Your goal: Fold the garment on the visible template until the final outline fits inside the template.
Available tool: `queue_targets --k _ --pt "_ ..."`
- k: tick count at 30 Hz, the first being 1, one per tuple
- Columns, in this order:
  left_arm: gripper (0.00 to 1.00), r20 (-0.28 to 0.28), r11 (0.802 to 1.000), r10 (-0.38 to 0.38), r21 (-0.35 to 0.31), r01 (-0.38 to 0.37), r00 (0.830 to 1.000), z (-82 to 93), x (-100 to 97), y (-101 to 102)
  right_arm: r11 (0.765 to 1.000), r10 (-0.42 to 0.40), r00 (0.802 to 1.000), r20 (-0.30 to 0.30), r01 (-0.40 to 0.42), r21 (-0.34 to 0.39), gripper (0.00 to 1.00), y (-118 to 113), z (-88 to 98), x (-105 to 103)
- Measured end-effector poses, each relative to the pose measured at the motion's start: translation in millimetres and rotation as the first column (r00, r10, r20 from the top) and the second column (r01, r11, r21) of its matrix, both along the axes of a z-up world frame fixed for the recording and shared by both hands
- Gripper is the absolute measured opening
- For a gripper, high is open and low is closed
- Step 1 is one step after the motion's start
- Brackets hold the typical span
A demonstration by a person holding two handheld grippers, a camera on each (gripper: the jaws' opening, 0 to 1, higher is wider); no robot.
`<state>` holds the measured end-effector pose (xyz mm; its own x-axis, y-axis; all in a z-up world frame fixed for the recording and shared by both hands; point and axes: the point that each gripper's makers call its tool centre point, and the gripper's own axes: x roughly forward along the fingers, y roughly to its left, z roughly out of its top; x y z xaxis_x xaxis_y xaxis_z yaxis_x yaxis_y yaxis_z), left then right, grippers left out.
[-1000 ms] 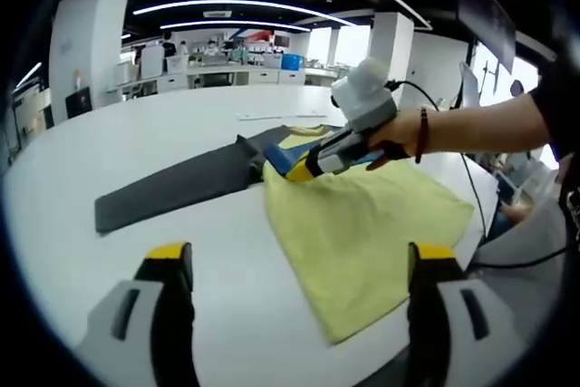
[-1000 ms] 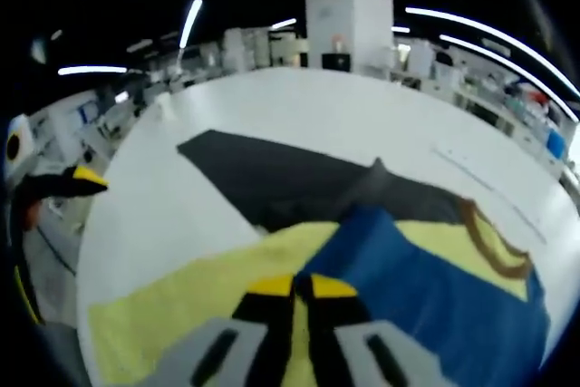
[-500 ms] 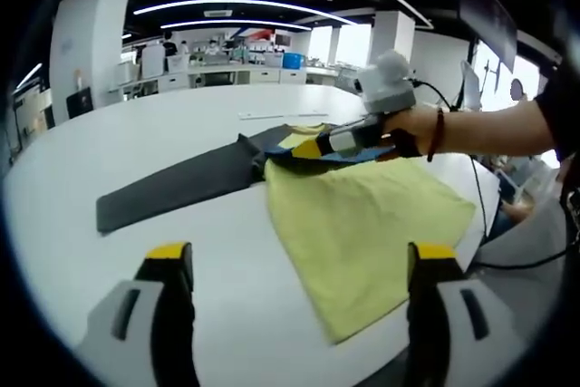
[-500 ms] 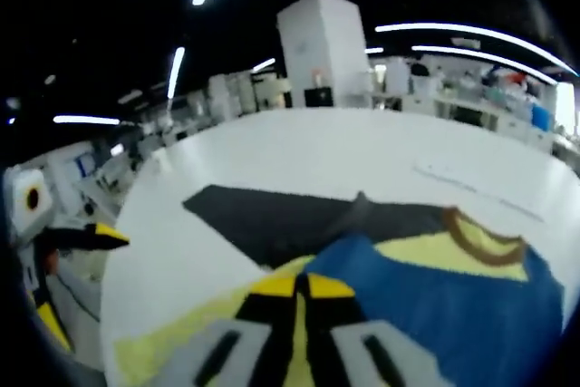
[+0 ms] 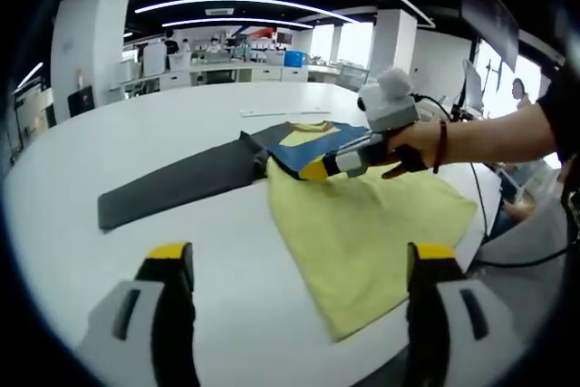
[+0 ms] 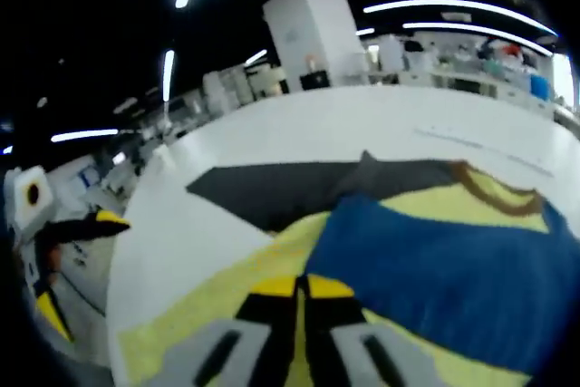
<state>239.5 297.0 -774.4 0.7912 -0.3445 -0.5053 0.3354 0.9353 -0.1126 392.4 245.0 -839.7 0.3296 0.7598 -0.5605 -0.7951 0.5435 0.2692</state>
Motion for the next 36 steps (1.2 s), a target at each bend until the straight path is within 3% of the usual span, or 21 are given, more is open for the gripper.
queue_targets --k 4,10,15,20,29,36 --pt "0.95 -0.006 1.000 0.007 0.001 -0.007 1.000 -1.1 -0.1 2.4 1.000 0.014 1.000 0.001 -0.014 0.003 0.02 0.7 5.2 -3.1" --pt "0.95 -0.014 1.000 0.030 0.005 -0.030 0.999 -2.4 1.2 10.9 0.999 0.048 0.997 0.065 -0.047 -0.009 0.28 -0.4 17.7 -4.3" --pt "0.97 -0.011 0.999 0.043 0.015 -0.043 0.999 0.3 4.7 13.8 0.998 0.056 0.996 0.069 -0.056 -0.002 0.58 -2.5 24.5 -3.7" --pt "0.98 -0.003 0.999 0.043 0.028 -0.043 0.999 5.0 11.6 18.2 0.998 0.066 0.993 0.094 -0.065 -0.011 0.78 -9.2 34.0 -3.5" --pt "0.99 0.014 0.995 0.092 0.023 -0.092 0.996 13.0 27.7 46.1 0.999 0.032 0.993 0.109 -0.032 0.002 0.96 -38.1 51.7 -3.0" --pt "0.99 0.030 0.985 0.167 0.029 -0.168 0.985 18.3 40.8 77.6 1.000 -0.005 0.993 0.121 0.004 0.001 0.99 -73.1 61.7 2.7"
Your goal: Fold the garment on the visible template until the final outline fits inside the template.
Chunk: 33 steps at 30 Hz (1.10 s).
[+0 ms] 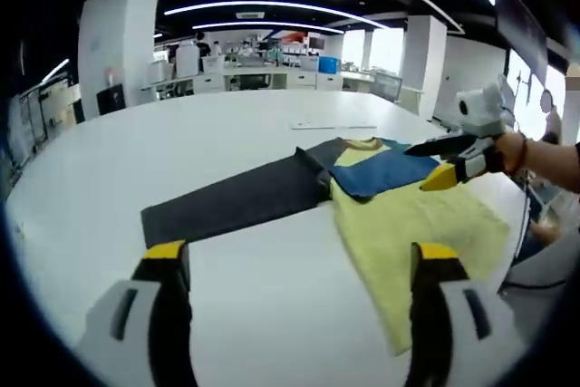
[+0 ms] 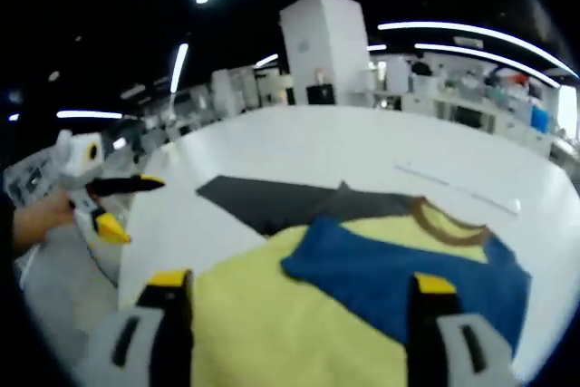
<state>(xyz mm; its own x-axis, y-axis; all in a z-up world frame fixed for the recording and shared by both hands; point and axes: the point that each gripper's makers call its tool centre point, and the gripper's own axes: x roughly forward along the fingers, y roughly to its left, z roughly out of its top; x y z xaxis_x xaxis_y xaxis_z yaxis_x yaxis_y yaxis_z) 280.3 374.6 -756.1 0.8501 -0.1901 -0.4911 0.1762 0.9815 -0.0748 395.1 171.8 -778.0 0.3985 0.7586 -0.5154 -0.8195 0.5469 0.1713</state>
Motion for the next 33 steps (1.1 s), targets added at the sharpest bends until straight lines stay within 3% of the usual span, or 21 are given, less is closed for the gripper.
queue_targets --k 6,16,21,25,28,31,33 --pt "0.99 -0.001 0.999 0.037 0.036 -0.037 0.999 0.4 10.3 24.2 1.000 -0.024 0.999 0.026 0.024 -0.009 0.99 -34.1 15.3 -10.4" --pt "0.97 -0.011 0.989 0.145 0.041 -0.144 0.989 -9.8 24.2 76.9 0.996 -0.083 0.994 0.072 0.085 -0.019 0.99 -95.3 32.0 -19.2" --pt "0.93 -0.015 0.976 0.216 0.037 -0.215 0.976 -14.1 27.4 91.6 0.993 -0.114 0.991 0.071 0.116 -0.026 0.99 -117.6 32.7 -24.6" --pt "0.90 -0.025 0.960 0.272 0.067 -0.270 0.962 -24.9 34.0 120.4 0.989 -0.142 0.988 0.061 0.144 -0.029 0.99 -135.5 31.2 -34.5" --pt "0.85 -0.030 0.952 0.299 0.072 -0.297 0.954 -29.2 35.5 127.0 0.985 -0.168 0.984 0.057 0.170 -0.034 0.98 -147.8 30.2 -41.2" --pt "0.82 -0.037 0.931 0.361 0.062 -0.359 0.932 -36.9 37.8 140.7 0.981 -0.186 0.981 0.059 0.188 -0.045 0.98 -161.9 28.8 -48.8" --pt "0.79 -0.037 0.927 0.373 0.056 -0.370 0.927 -40.4 39.8 143.7 0.979 -0.192 0.979 0.063 0.196 -0.057 0.98 -167.9 28.2 -52.7"
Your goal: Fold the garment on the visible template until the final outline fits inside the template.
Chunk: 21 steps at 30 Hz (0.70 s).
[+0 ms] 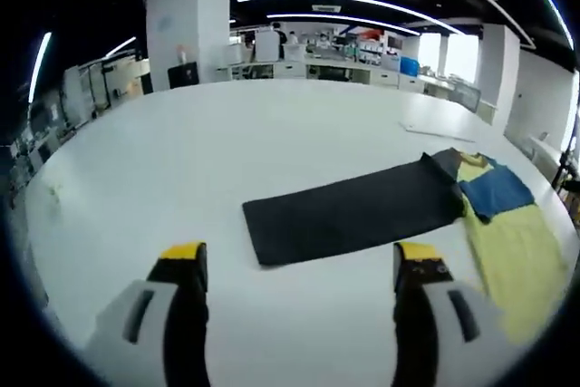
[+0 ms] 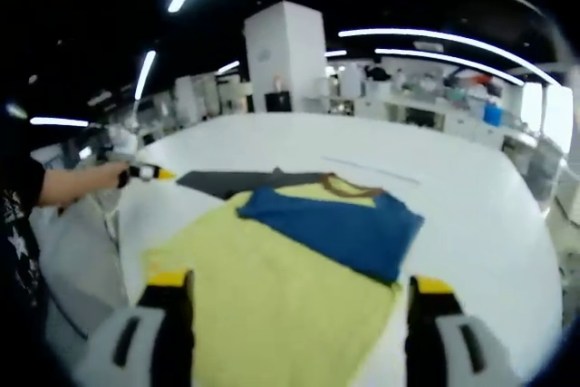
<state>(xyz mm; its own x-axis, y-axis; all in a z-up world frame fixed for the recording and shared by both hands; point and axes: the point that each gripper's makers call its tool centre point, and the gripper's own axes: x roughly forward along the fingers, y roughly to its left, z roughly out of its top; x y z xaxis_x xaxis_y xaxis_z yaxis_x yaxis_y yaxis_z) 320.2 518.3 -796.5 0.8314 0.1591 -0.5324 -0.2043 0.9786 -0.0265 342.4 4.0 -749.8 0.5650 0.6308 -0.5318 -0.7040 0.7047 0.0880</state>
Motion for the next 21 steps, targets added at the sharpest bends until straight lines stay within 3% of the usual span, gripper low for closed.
queue_targets --k 6,15,17,18,19,21 --pt "0.64 -0.017 1.000 0.012 0.005 -0.012 1.000 -12.8 7.1 4.8 0.999 -0.052 0.999 -0.012 0.052 -0.012 0.94 -16.7 -0.1 -9.4" --pt "0.47 -0.035 0.999 0.026 0.021 -0.025 0.999 -29.0 15.7 15.2 0.996 -0.087 0.996 -0.009 0.087 0.024 0.91 -16.8 9.1 -18.2" --pt "0.40 -0.060 0.998 0.052 0.023 -0.051 0.997 -34.7 11.9 17.8 0.995 -0.095 0.995 -0.009 0.095 0.025 0.91 -18.7 9.2 -16.9" --pt "0.37 -0.069 0.995 0.099 -0.002 -0.099 0.993 -38.8 8.5 21.0 0.995 -0.101 0.995 -0.008 0.101 0.020 0.90 -20.4 9.4 -16.3" --pt "0.34 -0.024 0.993 0.111 -0.027 -0.112 0.993 -37.2 14.5 22.0 0.994 -0.104 0.995 -0.006 0.104 0.018 0.89 -21.2 9.8 -16.0" --pt "0.30 -0.038 0.994 0.106 0.011 -0.106 0.994 -39.1 13.7 26.4 0.994 -0.108 0.994 -0.002 0.108 0.018 0.89 -21.9 11.3 -15.8"
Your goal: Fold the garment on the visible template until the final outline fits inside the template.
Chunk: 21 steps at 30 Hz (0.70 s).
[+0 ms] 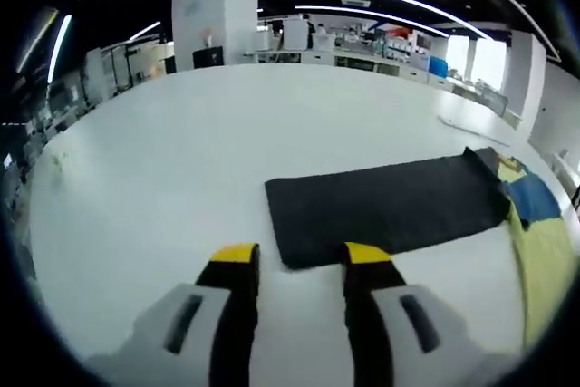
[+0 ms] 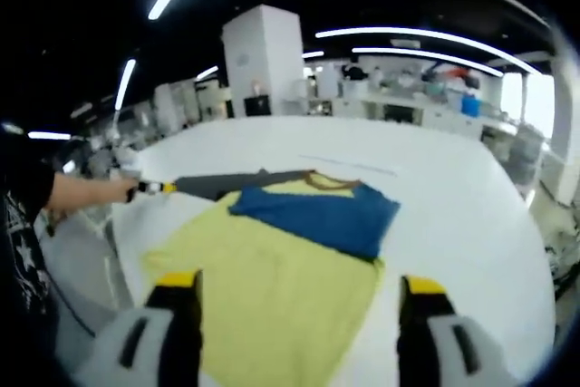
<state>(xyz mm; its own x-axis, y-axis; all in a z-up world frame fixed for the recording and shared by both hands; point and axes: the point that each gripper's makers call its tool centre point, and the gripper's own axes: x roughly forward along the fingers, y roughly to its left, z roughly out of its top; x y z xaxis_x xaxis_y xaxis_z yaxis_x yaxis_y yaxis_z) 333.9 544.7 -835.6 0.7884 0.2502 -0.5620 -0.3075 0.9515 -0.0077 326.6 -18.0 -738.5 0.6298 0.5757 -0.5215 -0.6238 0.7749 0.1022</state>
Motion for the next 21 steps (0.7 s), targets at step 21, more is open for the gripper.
queue_targets --k 21 --pt "0.00 -0.042 0.972 0.142 -0.184 -0.147 0.989 -4.4 -4.9 6.1 1.000 -0.018 1.000 -0.004 0.018 -0.015 0.88 -0.8 -3.3 -2.1"
